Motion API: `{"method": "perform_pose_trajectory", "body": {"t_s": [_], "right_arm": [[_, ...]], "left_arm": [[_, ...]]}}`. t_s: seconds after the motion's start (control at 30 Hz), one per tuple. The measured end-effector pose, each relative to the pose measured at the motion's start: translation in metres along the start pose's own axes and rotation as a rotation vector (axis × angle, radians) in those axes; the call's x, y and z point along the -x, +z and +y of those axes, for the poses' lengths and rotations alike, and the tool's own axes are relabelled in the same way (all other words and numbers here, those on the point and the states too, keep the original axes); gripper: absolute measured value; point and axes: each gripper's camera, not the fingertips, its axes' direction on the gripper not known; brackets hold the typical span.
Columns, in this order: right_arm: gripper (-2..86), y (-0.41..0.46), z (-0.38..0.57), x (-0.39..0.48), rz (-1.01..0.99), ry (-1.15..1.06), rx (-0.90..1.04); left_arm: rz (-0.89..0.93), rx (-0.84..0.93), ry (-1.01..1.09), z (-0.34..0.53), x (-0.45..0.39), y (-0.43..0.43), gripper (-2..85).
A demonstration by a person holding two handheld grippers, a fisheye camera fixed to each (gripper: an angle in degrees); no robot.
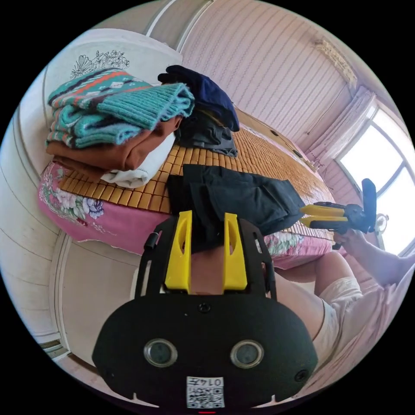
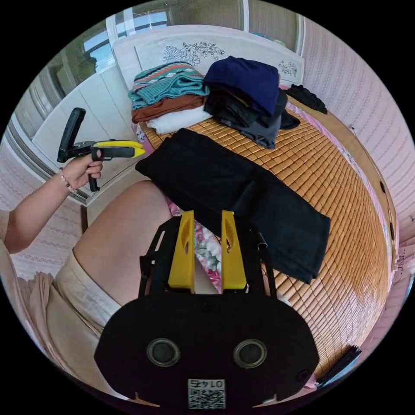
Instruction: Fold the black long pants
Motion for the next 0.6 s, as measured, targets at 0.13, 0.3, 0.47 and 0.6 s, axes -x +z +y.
{"method": "perform_pose_trajectory", "body": {"t_s": [0.13,0.3,0.47,0.6], "right_arm": [[9.8,0.015,-0.015,-0.004,-0.153,-0.021,0.135],[11.3,-0.009,-0.035,-0.031,-0.253,0.096,0.073],[16.2,-0.036,-0.058,-0.045,-0.357,0.183,-0.014],[17.2,-0.035,-0.069,-0.053,-0.404,0.254,0.122]], "left_arm": [[0.022,0.138,0.020,-0.021,-0.015,0.044,14.2],[-0.025,0.221,0.102,-0.032,-0.052,0.062,6.6],[0.024,0.160,0.278,-0.025,-0.107,0.055,3.1],[0.160,0.151,0.473,-0.019,-0.159,0.056,3.0]]}}
